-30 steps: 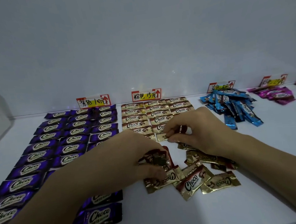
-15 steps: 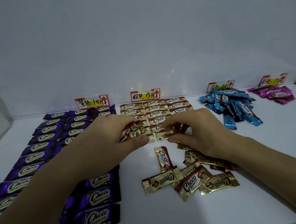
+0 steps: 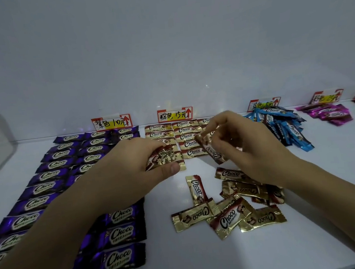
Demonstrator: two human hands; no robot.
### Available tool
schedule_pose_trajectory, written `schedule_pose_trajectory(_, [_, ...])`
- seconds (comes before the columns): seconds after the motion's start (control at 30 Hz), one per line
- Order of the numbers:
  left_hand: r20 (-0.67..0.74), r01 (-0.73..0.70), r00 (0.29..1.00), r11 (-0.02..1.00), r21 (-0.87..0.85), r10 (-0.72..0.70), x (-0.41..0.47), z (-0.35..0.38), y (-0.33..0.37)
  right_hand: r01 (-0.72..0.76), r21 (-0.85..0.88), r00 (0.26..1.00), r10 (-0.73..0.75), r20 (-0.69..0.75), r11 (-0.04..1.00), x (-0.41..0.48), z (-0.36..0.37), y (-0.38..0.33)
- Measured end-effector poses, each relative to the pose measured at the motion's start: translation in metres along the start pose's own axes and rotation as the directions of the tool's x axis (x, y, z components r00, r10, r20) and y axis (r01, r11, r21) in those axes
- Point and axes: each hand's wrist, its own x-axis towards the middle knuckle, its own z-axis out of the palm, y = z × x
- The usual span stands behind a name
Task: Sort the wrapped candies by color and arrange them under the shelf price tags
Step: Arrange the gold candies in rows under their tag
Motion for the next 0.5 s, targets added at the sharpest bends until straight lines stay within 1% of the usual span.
schedule_pose_trajectory(0.03, [0.002, -0.004, 1.000, 1.000, 0.001, 0.004, 0.000, 0.001, 0.000, -0.035, 0.066, 0.999, 0.035, -0.005, 0.997, 0.000, -0.001, 0.000])
schedule_pose_trajectory(0.07, [0.004, -0.008, 1.000, 1.000, 0.010, 0.008, 0.000, 0.001, 0.000, -0.053, 0.072, 0.999, 0.053, 0.003, 0.996, 0.001, 0.000, 0.001])
schedule_pose_trajectory(0.17, [-0.024, -0.010, 1.000, 0.997, 0.081, 0.012, 0.000, 0.001, 0.003, -0.139, -0.038, 0.989, 0.140, 0.049, 0.990, 0.004, 0.003, 0.006])
schedule_pose_trajectory(0.23, [-0.057, -0.016, 0.998, 0.994, 0.109, 0.022, 0.000, 0.002, 0.002, -0.199, -0.068, 0.976, 0.204, 0.081, 0.978, 0.004, 0.001, 0.008])
schedule_pose_trajectory(0.3, [-0.085, -0.040, 0.995, 0.993, 0.112, 0.049, 0.000, 0.005, -0.002, -0.171, -0.074, 0.981, 0.177, 0.085, 0.983, 0.001, -0.002, 0.008])
schedule_pose_trajectory(0.37, [-0.107, -0.053, 0.992, 0.991, 0.120, 0.066, 0.000, 0.007, -0.007, -0.111, -0.097, 0.993, 0.115, 0.033, 0.989, -0.001, -0.002, 0.006])
schedule_pose_trajectory(0.43, [-0.115, -0.071, 0.990, 0.990, 0.123, 0.086, 0.001, 0.008, -0.009, -0.016, -0.183, 0.999, 0.007, -0.053, 0.983, -0.002, 0.002, 0.005])
schedule_pose_trajectory(0.5, [-0.115, -0.095, 0.987, 0.987, 0.128, 0.110, 0.001, 0.007, -0.007, 0.040, -0.267, 0.993, -0.069, -0.099, 0.963, -0.001, 0.008, 0.007])
